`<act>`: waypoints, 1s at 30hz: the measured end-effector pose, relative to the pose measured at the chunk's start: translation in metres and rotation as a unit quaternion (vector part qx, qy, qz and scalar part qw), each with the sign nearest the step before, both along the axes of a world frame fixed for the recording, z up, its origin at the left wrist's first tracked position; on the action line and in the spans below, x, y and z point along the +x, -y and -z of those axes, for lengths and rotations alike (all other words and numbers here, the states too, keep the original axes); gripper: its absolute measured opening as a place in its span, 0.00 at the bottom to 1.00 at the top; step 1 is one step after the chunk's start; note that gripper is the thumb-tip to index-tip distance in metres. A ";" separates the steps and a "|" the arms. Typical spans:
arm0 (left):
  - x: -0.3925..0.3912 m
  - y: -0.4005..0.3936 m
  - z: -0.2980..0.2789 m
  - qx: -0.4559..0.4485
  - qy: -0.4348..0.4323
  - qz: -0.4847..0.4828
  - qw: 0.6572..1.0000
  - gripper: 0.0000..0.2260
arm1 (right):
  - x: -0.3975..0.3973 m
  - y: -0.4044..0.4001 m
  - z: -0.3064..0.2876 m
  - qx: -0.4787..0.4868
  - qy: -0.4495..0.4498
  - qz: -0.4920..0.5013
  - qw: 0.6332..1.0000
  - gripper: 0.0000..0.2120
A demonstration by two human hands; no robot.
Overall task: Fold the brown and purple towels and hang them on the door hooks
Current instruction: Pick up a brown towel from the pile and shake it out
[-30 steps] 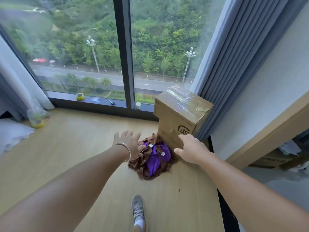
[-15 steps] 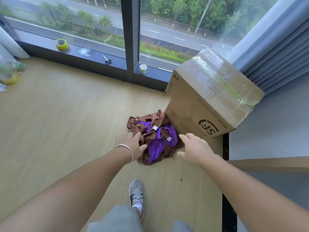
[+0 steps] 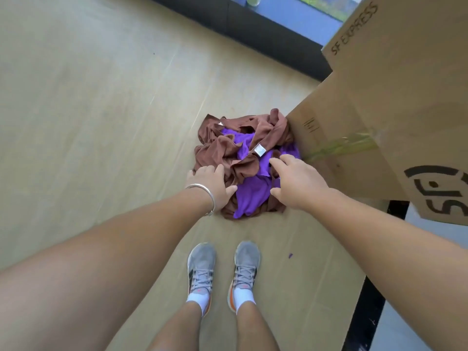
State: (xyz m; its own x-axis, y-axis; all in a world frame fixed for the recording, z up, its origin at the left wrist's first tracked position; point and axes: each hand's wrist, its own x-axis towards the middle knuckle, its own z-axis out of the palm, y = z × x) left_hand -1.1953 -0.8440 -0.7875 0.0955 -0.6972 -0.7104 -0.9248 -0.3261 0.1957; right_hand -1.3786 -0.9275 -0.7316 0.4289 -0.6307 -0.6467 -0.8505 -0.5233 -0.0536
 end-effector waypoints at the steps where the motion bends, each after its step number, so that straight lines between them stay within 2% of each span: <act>1: -0.001 0.003 0.019 -0.003 -0.005 -0.002 1.000 0.26 | -0.001 0.005 0.019 -0.003 -0.004 -0.011 1.000 0.33; 4: -0.006 0.013 0.073 -0.022 -0.008 -0.003 1.000 0.25 | -0.005 0.020 0.074 -0.027 -0.012 -0.040 0.999 0.32; 7: -0.011 0.031 0.121 -0.046 -0.008 -0.004 0.999 0.31 | -0.010 0.036 0.124 -0.040 -0.007 -0.039 0.998 0.29; 11: -0.016 0.063 0.178 -0.094 -0.007 0.013 0.995 0.32 | -0.013 0.051 0.190 -0.008 0.014 0.029 0.999 0.27; 14: -0.020 0.089 0.207 -0.122 -0.030 0.036 0.991 0.31 | -0.010 0.056 0.231 0.041 0.059 0.101 0.992 0.29; 18: -0.027 0.113 0.229 -0.107 -0.021 0.096 0.989 0.21 | -0.007 0.054 0.269 0.060 0.108 0.104 0.987 0.25; 20: -0.025 0.114 0.231 -0.074 -0.023 0.095 0.992 0.18 | -0.008 0.049 0.275 0.057 0.106 0.086 0.989 0.22; 23: -0.019 0.103 0.209 -0.080 -0.061 0.079 0.992 0.16 | -0.009 0.040 0.264 0.057 0.105 0.089 0.989 0.21; 29: 0.003 0.068 0.101 -0.157 -0.128 0.082 0.976 0.20 | 0.008 0.025 0.195 0.036 0.145 0.084 0.985 0.31; 30: 0.010 0.062 0.081 -0.162 -0.136 0.083 0.974 0.18 | 0.014 0.024 0.180 0.028 0.157 0.080 0.984 0.33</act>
